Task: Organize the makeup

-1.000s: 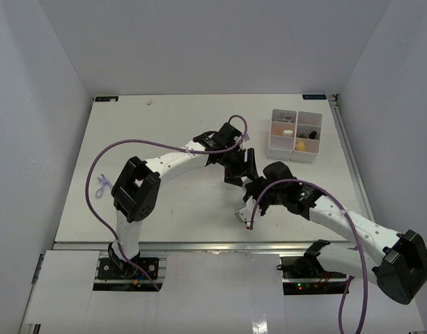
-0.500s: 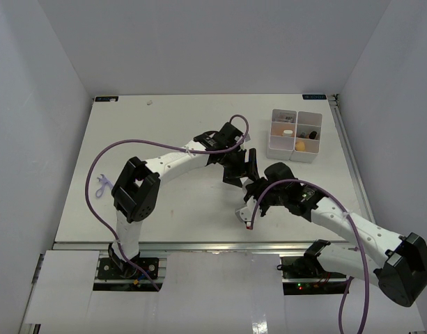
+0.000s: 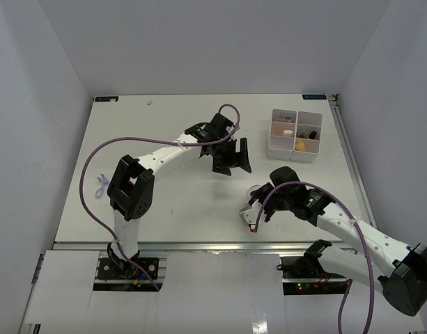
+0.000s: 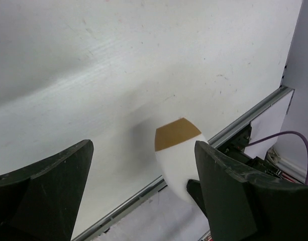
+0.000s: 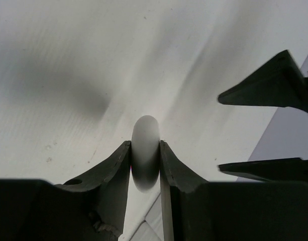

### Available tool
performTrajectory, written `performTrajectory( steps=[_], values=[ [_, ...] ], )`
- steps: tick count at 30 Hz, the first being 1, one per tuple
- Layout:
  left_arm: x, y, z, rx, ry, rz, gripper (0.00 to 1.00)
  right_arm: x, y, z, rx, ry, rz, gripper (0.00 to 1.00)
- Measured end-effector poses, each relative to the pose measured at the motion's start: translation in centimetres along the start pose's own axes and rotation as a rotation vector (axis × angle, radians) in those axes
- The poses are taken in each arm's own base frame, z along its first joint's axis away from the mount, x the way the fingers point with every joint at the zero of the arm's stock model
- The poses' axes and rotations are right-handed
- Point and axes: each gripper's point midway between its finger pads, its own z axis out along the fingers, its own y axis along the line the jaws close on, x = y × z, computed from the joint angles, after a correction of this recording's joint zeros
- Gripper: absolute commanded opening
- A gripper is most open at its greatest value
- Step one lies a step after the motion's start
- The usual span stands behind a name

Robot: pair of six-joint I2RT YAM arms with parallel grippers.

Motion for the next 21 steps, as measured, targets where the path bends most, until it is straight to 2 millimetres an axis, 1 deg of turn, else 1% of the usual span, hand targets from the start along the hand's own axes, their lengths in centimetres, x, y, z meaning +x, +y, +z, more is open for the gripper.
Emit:
performTrajectory(
  steps=[3, 6, 8, 10, 12, 15, 17, 19, 21],
  values=[
    [-1.7, -0.3, -1.3, 0.015, -0.057, 0.018, 0.96, -0.5, 0.6, -0.1, -0.012, -0.024, 0.025, 0.08],
    [-2.8, -1.0, -2.8, 0.028, -0.114, 0.049, 0.97, -0.5, 0.9, -0.2, -0.011, -0.029, 0.064, 0.08],
    [-3.3, -1.1, -4.0, 0.04, -0.164, 0.078, 0.98, -0.3, 1.0, -0.4, -0.006, -0.031, 0.105, 0.08],
    [-3.0, -0.3, -6.0, 0.042, -0.211, 0.098, 0.98, 0.6, 0.9, -0.7, 0.012, -0.024, 0.172, 0.08],
    [-3.0, 1.1, -8.2, 0.049, -0.287, 0.126, 0.98, 2.4, 0.5, -1.2, 0.044, -0.013, 0.288, 0.08],
    [-1.6, 5.3, -11.6, -0.002, -0.36, 0.102, 0.98, 5.4, -1.3, -2.3, 0.116, 0.025, 0.42, 0.08],
    [-1.4, 6.9, -13.2, -0.013, -0.447, 0.134, 0.98, 6.7, -2.9, -3.2, 0.166, -0.003, 0.523, 0.08],
    [0.7, 8.2, -14.6, -0.021, -0.499, 0.184, 0.98, 9.0, -5.0, -4.2, 0.233, -0.009, 0.625, 0.08],
    [2.4, 8.5, -16.1, -0.013, -0.55, 0.243, 0.98, 11.3, -7.3, -5.1, 0.31, -0.014, 0.707, 0.08]
  ],
)
